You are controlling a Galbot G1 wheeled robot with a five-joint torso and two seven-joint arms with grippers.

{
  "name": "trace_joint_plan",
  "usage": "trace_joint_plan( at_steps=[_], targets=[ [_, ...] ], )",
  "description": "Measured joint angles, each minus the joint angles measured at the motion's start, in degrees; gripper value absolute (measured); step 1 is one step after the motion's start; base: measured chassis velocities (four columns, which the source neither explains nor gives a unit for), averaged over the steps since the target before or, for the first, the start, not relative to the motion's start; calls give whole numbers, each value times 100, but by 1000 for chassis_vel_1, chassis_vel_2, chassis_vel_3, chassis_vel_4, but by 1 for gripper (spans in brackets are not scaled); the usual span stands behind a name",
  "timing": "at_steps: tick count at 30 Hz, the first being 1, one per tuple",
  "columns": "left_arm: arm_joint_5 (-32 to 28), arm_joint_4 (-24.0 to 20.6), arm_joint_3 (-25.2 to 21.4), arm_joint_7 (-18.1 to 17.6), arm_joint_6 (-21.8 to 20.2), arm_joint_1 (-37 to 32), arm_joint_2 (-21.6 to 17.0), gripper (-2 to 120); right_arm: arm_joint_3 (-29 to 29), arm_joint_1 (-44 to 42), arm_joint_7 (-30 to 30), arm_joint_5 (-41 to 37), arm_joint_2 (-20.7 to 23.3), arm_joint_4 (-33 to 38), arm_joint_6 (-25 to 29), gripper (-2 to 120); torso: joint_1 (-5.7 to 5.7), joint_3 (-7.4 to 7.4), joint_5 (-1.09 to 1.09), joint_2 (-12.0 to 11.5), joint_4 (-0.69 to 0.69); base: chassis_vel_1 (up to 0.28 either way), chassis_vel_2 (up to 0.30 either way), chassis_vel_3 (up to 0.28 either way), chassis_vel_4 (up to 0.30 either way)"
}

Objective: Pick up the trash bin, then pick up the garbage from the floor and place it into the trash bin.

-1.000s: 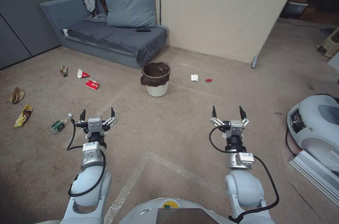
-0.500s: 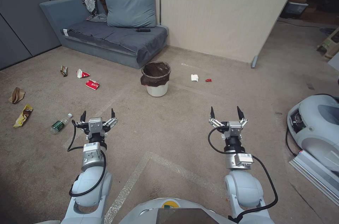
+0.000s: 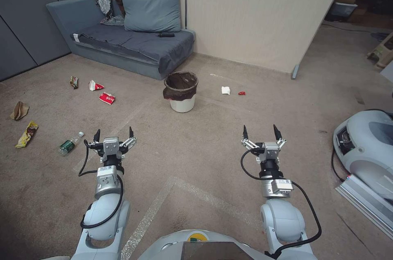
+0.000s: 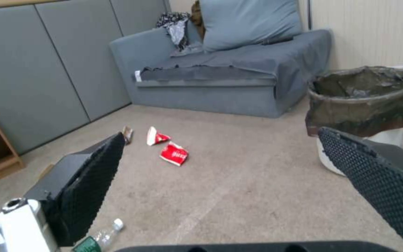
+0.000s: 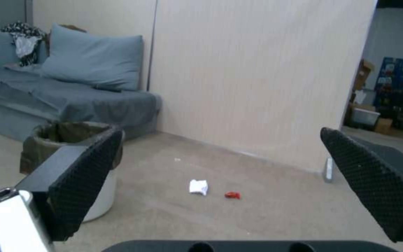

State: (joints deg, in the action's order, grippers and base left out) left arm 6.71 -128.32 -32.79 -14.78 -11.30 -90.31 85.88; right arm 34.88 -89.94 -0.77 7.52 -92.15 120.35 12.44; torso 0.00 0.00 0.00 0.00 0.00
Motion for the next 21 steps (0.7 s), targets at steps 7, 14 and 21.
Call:
trace_joint_plan(
  at_steps=[7,14,21],
  targets=[
    [6,-2,7,16,1,-6,-3,100,6,-8,-34,-13,0,-5,12,100,0,0,0,0,0,-87,76,87,-87],
    [9,-11,32,47,1,-13,-7,100,7,-10,-38,-29,1,-6,12,100,0,1,0,-1,0,-154,129,142,-141],
    [25,-16,52,51,1,-25,-8,100,-2,-24,-72,-38,1,3,12,100,0,0,0,-1,2,-86,112,104,-114]
  ],
)
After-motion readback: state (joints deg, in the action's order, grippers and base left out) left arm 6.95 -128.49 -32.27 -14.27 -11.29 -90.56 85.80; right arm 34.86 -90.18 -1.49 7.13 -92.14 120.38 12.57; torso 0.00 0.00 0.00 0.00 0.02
